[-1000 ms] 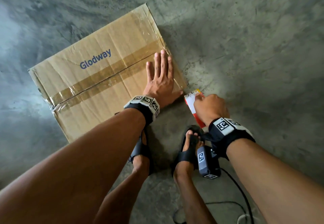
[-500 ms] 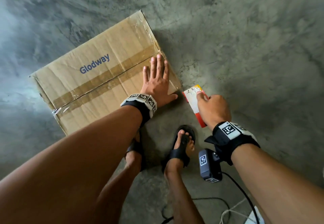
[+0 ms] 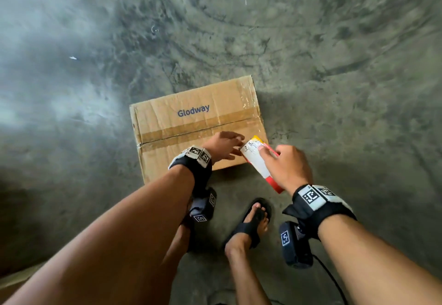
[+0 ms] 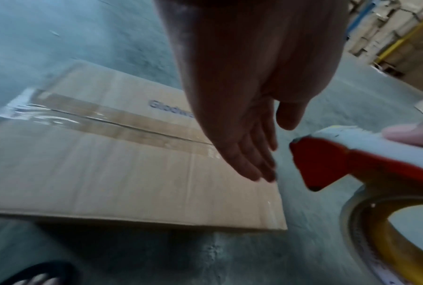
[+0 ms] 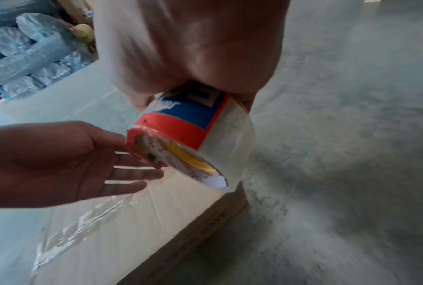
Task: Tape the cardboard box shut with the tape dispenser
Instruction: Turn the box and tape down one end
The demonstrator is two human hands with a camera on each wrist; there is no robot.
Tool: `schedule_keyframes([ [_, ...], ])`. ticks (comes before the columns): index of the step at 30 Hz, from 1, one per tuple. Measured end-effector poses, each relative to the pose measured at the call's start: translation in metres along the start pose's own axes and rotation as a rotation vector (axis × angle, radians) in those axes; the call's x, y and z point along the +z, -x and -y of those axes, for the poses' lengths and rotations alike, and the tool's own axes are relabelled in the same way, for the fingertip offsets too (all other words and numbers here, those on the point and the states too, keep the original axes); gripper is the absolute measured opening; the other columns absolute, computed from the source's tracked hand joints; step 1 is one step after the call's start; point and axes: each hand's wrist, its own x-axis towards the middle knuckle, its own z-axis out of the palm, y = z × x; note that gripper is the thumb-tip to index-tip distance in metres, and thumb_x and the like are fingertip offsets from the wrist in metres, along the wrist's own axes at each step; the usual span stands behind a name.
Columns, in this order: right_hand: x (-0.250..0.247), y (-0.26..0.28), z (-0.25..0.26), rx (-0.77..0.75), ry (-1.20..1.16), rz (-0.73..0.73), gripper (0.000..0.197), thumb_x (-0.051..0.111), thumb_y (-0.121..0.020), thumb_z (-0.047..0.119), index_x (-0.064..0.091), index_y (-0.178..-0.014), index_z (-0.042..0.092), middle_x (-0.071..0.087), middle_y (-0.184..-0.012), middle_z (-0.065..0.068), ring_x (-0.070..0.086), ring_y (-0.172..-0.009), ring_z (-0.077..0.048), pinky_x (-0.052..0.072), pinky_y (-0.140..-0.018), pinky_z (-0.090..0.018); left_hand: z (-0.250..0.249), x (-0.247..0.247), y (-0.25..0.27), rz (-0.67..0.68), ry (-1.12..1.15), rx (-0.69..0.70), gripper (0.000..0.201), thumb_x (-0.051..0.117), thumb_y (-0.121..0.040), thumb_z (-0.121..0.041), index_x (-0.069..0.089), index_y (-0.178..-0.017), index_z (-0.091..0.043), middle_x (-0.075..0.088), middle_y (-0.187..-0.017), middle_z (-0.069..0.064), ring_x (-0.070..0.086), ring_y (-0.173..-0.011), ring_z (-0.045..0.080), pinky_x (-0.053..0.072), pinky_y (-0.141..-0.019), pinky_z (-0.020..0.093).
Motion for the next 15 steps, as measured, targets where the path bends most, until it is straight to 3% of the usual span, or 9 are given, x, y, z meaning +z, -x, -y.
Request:
schedule_keyframes([
  [3,0.003,0.003,0.021,-0.108,-0.009,0.025,0.055,0.056,-0.085,0.052,0.048,-0.055,0.007,0.047,-0.052,-0.003,0.05,-0.058,-0.031,0.031,-0.048,-0.032,0.003,-0.025,0.024,0.021,0.188,-0.088,0.027,0.046,-0.103,-0.012,0.061,-0.122,-0.001,0.069,-0.089,0.011,0.071,-0.069,0.019,0.057,-0.067,0.033],
  [6,0.016,0.007,0.038,-0.199,-0.007,0.06,0.059,0.059,-0.086,0.052,0.041,-0.053,0.006,0.04,-0.047,-0.004,0.041,-0.05,-0.025,0.029,-0.045,-0.033,0.014,-0.05,0.038,0.069,0.304,-0.13,0.026,0.047,-0.103,-0.021,0.064,-0.116,-0.005,0.071,-0.097,0.011,0.071,-0.08,0.024,0.057,-0.076,0.039],
  [12,0.061,0.017,0.079,-0.285,-0.03,0.142,0.059,0.061,-0.087,0.051,0.04,-0.051,0.009,0.039,-0.049,-0.004,0.035,-0.049,-0.021,0.027,-0.047,-0.034,0.058,-0.105,0.059,0.103,0.481,-0.165,0.023,0.052,-0.1,-0.031,0.068,-0.111,-0.018,0.072,-0.1,0.004,0.069,-0.09,0.022,0.052,-0.084,0.039],
  [15,0.09,0.025,0.101,-0.312,-0.096,0.206,0.06,0.063,-0.087,0.051,0.045,-0.052,0.006,0.041,-0.05,-0.004,0.035,-0.049,-0.019,0.025,-0.048,-0.032,0.081,-0.14,0.071,0.157,0.561,-0.188,0.024,0.055,-0.097,-0.041,0.067,-0.103,-0.021,0.07,-0.096,0.001,0.067,-0.085,0.018,0.051,-0.081,0.037],
])
